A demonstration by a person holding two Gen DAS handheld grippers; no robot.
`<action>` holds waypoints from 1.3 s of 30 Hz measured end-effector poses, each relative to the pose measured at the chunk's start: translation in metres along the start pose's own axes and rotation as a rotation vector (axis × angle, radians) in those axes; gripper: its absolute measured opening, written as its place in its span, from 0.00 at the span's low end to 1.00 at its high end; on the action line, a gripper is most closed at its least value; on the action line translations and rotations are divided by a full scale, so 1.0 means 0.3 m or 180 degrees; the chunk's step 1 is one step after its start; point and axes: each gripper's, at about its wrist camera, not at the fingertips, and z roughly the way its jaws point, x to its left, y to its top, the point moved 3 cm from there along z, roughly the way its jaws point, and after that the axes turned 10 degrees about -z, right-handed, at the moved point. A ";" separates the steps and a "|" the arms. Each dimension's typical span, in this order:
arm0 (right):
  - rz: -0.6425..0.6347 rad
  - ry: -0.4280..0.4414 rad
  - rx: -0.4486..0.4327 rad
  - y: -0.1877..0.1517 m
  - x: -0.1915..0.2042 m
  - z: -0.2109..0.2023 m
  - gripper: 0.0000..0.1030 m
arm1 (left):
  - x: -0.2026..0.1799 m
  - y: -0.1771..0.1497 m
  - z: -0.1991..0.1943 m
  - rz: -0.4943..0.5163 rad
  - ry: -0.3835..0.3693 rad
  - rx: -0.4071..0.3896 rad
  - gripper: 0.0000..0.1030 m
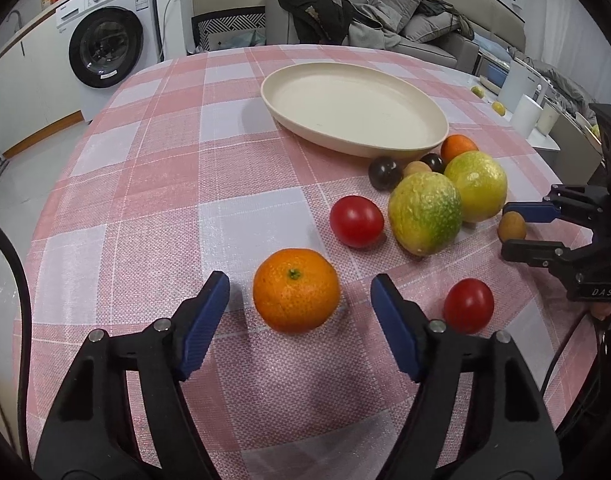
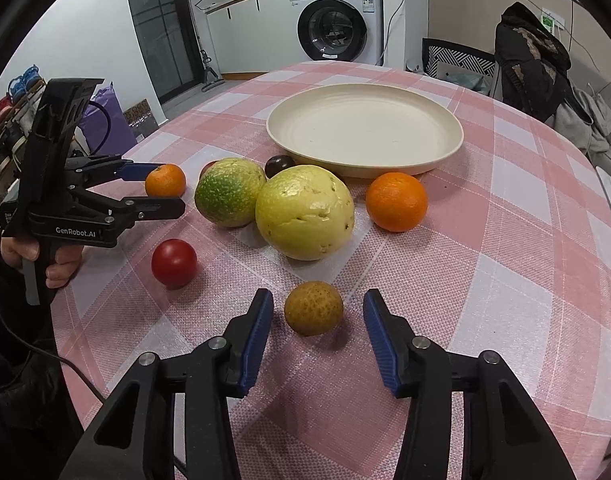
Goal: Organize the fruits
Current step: 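Grasp the mandarin with the left tool while the right tool grasps the brown kiwi, then carry the mandarin and kiwi over the cream plate and open both tools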
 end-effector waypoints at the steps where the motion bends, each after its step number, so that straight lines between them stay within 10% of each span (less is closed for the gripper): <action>1: -0.0020 0.0004 -0.0002 0.000 0.004 0.000 0.44 | -0.002 -0.001 0.000 0.0011 -0.0017 0.0000 0.67; 10: -0.0245 -0.0114 0.0027 0.000 0.042 0.003 0.29 | -0.013 -0.005 -0.011 0.0028 -0.0146 -0.0019 0.35; 39: 0.0137 -0.0322 -0.0814 0.105 -0.072 -0.131 0.28 | -0.084 0.106 -0.158 0.0057 -0.0374 -0.0714 0.35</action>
